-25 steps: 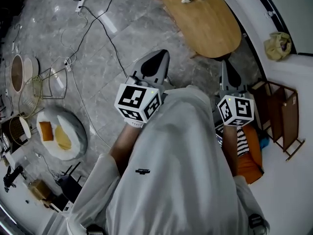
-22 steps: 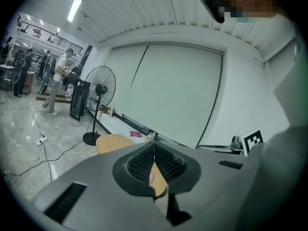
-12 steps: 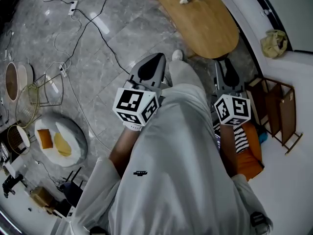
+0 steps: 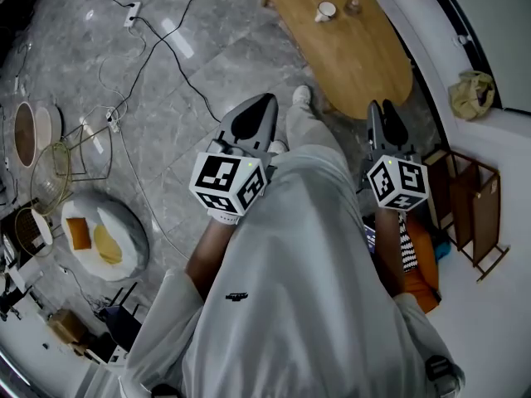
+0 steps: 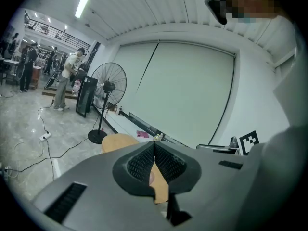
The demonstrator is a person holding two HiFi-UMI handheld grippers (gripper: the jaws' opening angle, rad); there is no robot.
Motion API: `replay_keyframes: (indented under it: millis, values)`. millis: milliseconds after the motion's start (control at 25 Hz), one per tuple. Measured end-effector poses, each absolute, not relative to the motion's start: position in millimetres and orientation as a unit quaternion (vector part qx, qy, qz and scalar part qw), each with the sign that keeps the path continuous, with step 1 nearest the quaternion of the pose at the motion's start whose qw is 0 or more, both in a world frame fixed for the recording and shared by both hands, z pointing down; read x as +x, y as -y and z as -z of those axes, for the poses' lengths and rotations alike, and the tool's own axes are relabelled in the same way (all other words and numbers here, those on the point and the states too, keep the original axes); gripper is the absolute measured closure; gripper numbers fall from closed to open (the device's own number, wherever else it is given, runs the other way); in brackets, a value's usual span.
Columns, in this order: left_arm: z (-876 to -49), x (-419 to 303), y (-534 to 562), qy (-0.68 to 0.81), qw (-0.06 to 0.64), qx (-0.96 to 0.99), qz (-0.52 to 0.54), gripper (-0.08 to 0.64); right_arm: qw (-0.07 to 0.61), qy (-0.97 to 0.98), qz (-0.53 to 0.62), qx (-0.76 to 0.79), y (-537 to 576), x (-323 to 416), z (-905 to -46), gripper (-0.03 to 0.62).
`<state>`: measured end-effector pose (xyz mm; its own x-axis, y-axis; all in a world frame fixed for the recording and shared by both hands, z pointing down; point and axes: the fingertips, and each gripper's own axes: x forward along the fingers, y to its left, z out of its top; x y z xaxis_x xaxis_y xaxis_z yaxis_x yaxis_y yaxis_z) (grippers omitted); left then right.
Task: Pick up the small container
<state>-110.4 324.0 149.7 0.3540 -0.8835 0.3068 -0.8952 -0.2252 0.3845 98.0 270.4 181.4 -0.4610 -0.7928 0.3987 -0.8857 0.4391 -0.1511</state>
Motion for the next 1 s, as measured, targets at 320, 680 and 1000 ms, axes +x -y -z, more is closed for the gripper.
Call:
replay_keyframes:
  millis: [320,680,1000]
  values:
    - [-138.7,-114.3,-244.2,0.571,0.24,0.784,-0.029,0.54,0.131,0.835,-0.172,0.505,-190.7,98.8,-187.5,0.508]
    - [-126.0,-102.0,-152.8,0.571,0.225,0.787,-0.056,0.54,0.139,0.832,-0.184,0.505,-105.8,116.1,-201.6,0.534]
    - [-132.5,-78.4,-88.6,0.561,0.225,0.793,-0.078,0.54,0.151,0.825,-0.191,0.51,-42.6,137.7,-222.6,0.566]
